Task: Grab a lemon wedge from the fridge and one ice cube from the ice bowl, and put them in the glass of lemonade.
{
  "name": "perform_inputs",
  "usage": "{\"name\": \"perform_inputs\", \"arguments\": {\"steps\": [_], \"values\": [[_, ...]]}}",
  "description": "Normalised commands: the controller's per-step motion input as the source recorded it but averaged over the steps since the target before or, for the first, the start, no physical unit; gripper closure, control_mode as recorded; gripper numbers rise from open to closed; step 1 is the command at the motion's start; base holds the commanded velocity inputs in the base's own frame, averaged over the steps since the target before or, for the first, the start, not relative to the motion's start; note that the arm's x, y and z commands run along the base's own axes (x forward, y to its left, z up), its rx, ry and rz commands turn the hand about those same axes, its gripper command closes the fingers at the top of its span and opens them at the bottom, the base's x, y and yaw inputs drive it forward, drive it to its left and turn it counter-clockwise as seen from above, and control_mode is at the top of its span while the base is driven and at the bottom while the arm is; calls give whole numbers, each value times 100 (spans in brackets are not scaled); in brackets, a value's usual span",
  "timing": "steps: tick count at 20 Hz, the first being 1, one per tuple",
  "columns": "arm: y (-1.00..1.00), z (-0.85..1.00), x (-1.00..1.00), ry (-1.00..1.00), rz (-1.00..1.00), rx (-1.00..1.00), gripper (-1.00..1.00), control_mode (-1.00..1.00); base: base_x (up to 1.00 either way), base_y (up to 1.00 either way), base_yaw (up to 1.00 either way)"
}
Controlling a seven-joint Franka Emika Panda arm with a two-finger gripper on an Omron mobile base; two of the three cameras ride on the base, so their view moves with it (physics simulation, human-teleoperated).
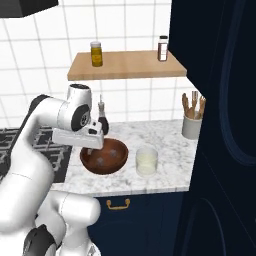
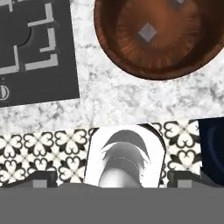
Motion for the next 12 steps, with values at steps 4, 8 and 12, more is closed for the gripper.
{"name": "perform_inputs", "arguments": {"steps": [4, 8, 12], "values": [[0, -48, 32, 8, 58, 1, -100, -100, 0, 0, 0], [-13, -25, 1, -1, 43, 13, -100, -100, 0, 0, 0], [10, -26, -13, -26, -26, -12, -100, -100, 0, 0, 0]]}}
